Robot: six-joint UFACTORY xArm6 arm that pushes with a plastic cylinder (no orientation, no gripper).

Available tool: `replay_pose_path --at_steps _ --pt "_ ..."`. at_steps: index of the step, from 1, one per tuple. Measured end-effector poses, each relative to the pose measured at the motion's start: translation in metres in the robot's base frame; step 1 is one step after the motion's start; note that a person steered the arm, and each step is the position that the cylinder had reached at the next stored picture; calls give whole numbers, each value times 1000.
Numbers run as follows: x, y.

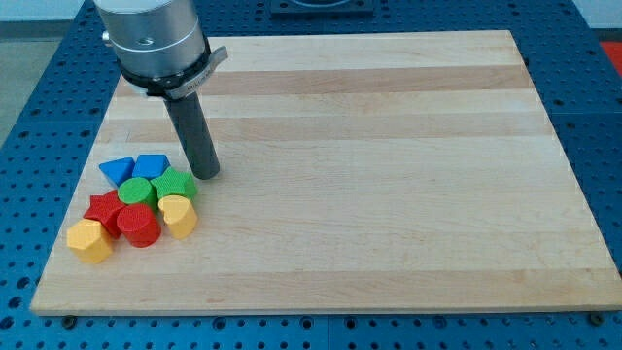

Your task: Move the green star to the top left of the board

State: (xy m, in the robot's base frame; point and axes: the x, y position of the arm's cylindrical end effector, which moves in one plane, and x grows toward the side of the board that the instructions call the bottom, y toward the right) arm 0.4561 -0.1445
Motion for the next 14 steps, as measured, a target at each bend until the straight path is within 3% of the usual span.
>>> replay_pose_path --at_steps 2,3,4,7,8,10,11,12,14 --pt "84 23" --pt "89 23" --pt "150 23" --pt "147 -21" --pt "100 -21" --pt "97 -21" --pt "75 -21" --pt "16 -21" --pt "-27 -21"
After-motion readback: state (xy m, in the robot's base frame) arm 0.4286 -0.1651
